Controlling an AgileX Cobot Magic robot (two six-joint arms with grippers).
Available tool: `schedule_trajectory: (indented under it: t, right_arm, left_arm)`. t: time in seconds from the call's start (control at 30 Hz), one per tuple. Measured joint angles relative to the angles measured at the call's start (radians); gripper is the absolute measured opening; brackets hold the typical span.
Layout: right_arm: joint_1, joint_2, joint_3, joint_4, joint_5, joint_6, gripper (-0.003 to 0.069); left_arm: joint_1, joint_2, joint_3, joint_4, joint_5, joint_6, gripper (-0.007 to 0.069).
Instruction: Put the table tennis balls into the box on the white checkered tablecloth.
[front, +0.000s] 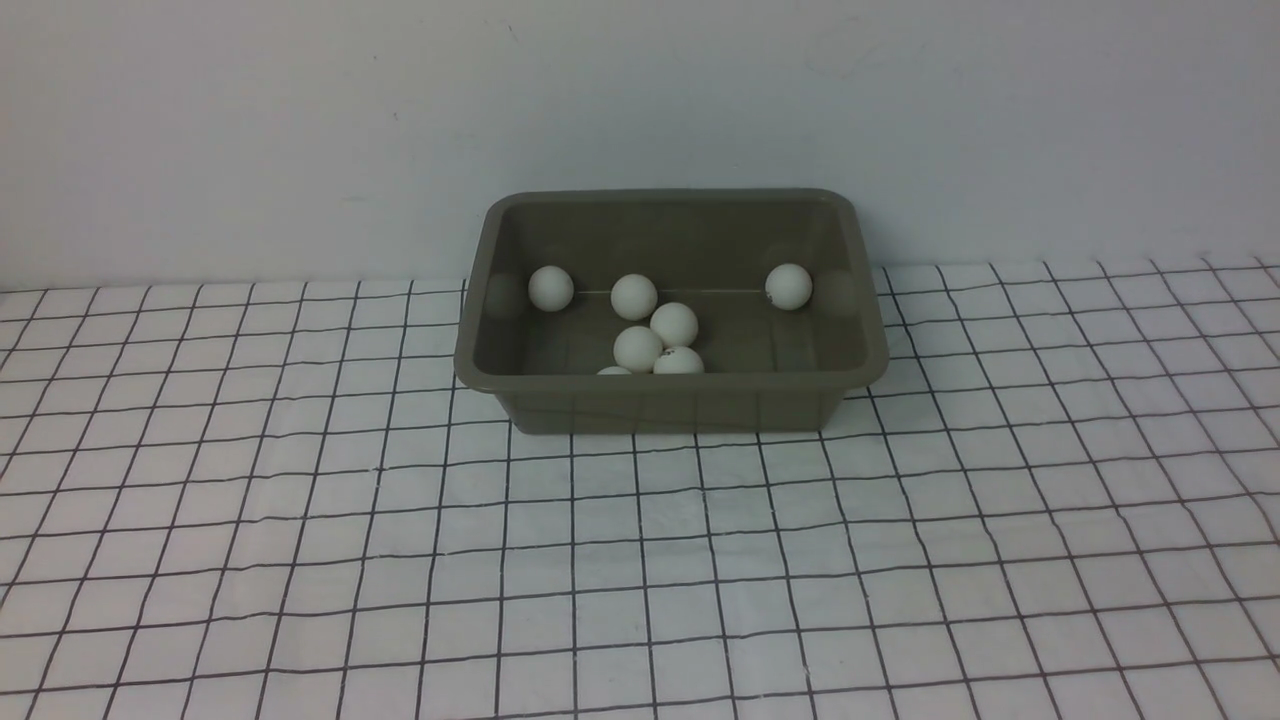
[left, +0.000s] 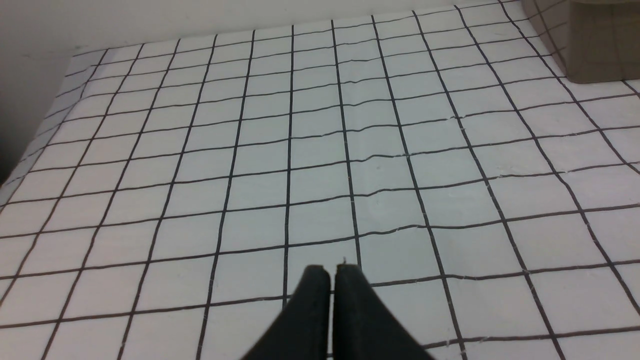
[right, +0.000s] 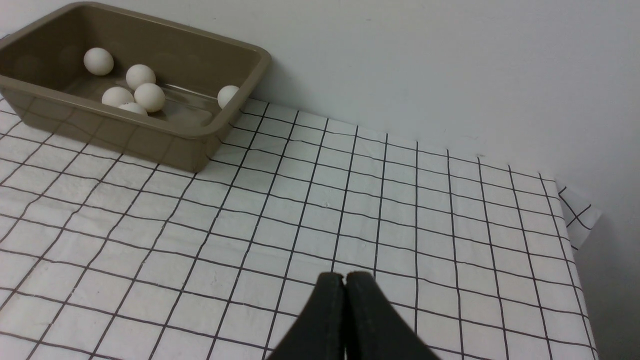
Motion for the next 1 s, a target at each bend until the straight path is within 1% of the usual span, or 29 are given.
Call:
schedule_trajectory:
  t: [0.37,0.47,0.5,0.53,0.6,0.67,0.7,0.77,0.83,0.9,1.0]
  right_arm:
    - [-0.011,0.000,0.000,0.000,-0.003,0.000,-0.0018]
    - [-0.076,0.000,0.000,0.001,-0.047,0.008,-0.0018]
    - [-0.094,0.000,0.001,0.004,-0.073,0.014,-0.0018]
    - [-0.132,0.000,0.004,0.009,-0.107,0.021,-0.0018]
    - [-0.226,0.000,0.023,0.029,-0.241,0.048,-0.0018]
    - [-0.289,0.000,0.055,0.043,-0.345,0.065,-0.0018]
    - [-0.336,0.000,0.088,0.055,-0.433,0.075,-0.0018]
    - [-0.384,0.000,0.137,0.072,-0.543,0.089,-0.0018]
    - [-0.438,0.000,0.247,0.104,-0.663,0.110,-0.0018]
    - [-0.457,0.000,0.366,0.144,-0.722,0.121,-0.0018]
    - [-0.458,-0.009,0.511,0.178,-0.764,0.138,-0.0018]
  left_arm:
    - [0.000,0.000,0.000,0.000,-0.001,0.000,-0.0004]
    - [0.000,0.000,0.000,0.000,-0.001,0.000,-0.0004]
    - [0.000,0.000,0.000,0.000,-0.001,0.000,-0.0004]
    - [0.000,0.000,0.000,0.000,-0.001,0.000,-0.0004]
    - [0.000,0.000,0.000,0.000,-0.001,0.000,-0.0004]
    - [0.000,0.000,0.000,0.000,-0.001,0.000,-0.0004]
    - [0.000,0.000,0.000,0.000,-0.001,0.000,-0.0004]
    - [0.000,0.000,0.000,0.000,-0.001,0.000,-0.0004]
    - [0.000,0.000,0.000,0.000,-0.001,0.000,-0.0004]
    - [0.000,0.000,0.000,0.000,-0.001,0.000,-0.0004]
    - [0.000,0.000,0.000,0.000,-0.001,0.000,-0.0004]
